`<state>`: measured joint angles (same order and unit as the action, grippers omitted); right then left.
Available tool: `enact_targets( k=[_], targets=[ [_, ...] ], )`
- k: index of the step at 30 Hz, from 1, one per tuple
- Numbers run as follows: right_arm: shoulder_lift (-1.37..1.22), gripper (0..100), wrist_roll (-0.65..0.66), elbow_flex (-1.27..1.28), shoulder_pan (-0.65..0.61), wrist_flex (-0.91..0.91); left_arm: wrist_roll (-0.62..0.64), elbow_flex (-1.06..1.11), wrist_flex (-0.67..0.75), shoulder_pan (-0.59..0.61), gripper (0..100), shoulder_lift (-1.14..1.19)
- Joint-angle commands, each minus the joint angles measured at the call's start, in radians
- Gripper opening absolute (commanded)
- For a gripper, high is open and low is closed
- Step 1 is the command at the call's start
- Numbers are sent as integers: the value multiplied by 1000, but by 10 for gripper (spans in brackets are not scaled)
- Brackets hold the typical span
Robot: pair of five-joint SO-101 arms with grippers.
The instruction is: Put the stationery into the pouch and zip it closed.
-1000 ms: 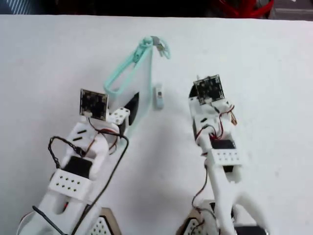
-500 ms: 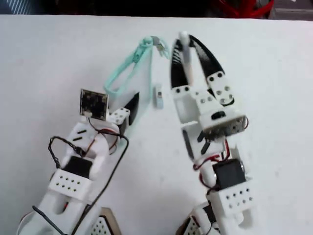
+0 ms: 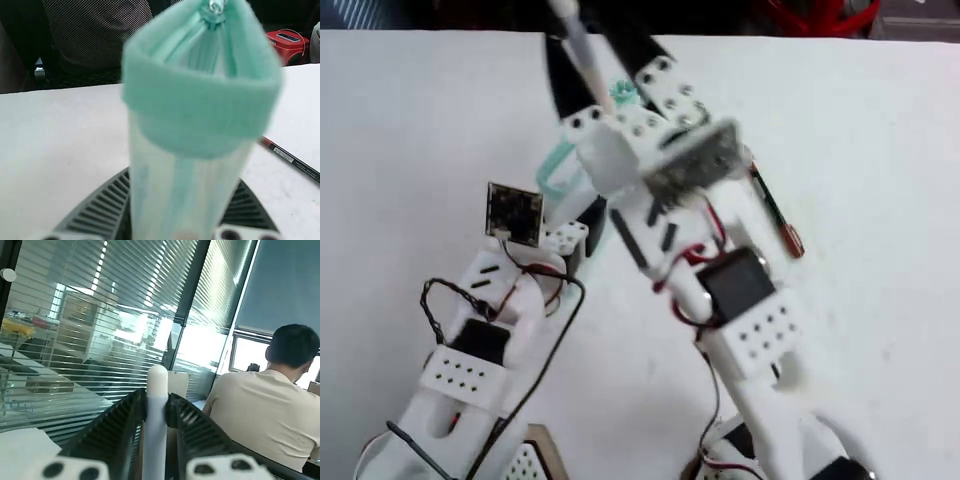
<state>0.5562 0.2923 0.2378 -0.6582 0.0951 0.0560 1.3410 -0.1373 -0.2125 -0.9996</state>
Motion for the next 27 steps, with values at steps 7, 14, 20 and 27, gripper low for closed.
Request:
enact_targets(
  k=[7, 14, 20, 27],
  targets=[
    [-127, 18, 11, -87, -13, 4, 11, -8, 0, -15, 203, -13],
    [-116, 18, 11, 29, -10, 4, 17, -8, 2, -8, 207, -13],
    [-44, 18, 11, 187, 19, 4, 18, -8, 0, -8, 207, -13],
    [96, 18, 11, 336, 90, 2, 14, -8, 0, -8, 207, -13]
  ],
)
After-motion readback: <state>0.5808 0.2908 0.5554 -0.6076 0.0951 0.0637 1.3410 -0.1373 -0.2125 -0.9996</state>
